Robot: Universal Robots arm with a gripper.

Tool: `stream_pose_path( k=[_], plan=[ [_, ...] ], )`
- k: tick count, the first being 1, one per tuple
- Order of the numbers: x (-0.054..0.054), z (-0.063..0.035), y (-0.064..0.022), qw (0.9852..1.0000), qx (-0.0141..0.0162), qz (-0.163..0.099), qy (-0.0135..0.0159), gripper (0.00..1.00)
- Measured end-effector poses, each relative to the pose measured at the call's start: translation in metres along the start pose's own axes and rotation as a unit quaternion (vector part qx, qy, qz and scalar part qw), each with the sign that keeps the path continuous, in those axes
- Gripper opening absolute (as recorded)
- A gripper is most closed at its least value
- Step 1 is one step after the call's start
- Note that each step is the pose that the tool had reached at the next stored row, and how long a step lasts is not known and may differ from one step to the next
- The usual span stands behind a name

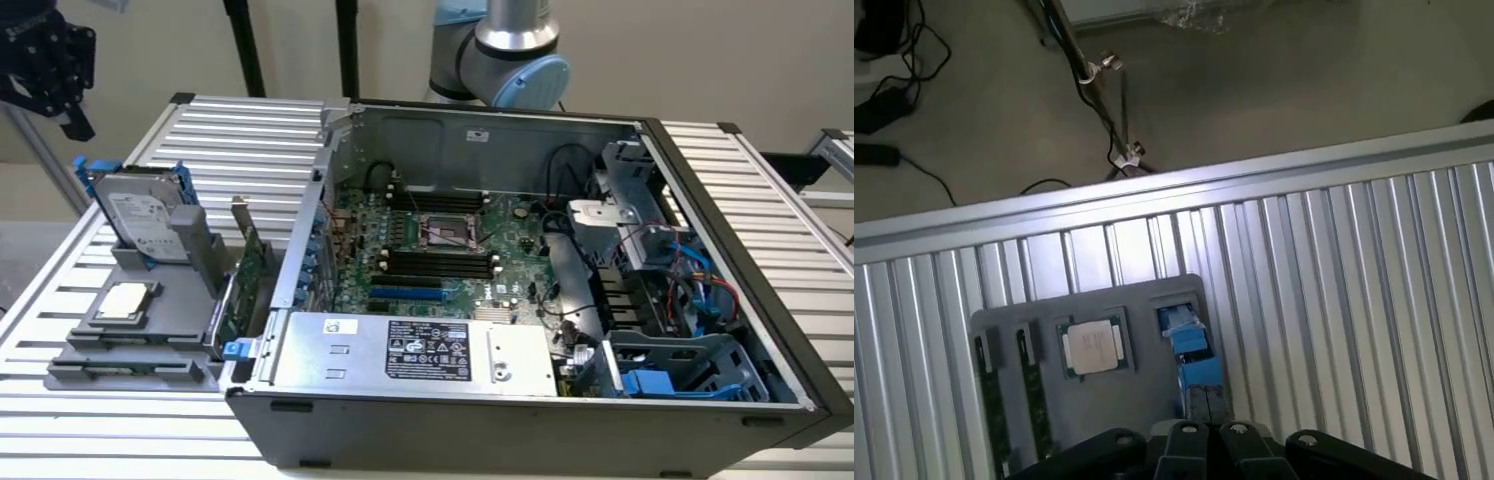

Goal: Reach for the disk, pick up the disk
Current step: 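Pick up the disk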

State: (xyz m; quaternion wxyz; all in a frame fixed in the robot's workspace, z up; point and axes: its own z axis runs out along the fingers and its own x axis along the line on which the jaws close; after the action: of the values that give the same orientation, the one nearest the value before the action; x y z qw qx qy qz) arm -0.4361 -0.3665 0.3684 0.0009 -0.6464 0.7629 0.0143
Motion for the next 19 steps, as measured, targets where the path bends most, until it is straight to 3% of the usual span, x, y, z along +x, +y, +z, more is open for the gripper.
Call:
stream_pose_path(
  k=[8,13,16,19],
  plan=[
    [-0.0002,0.0,-0.0016,0.9993,-0.0008,-0.039,0.0008,0.11],
    [-0.001,0.0,-0.0067,0.9988,-0.0009,-0.049,0.001,0.12],
    [-0.0015,0.0011,-0.0069,0.9986,-0.0003,-0.053,0.0011,0.24],
    [-0.0038,0.0051,-0.0067,0.9982,0.0038,-0.06,0.0008,0.42]
  ],
)
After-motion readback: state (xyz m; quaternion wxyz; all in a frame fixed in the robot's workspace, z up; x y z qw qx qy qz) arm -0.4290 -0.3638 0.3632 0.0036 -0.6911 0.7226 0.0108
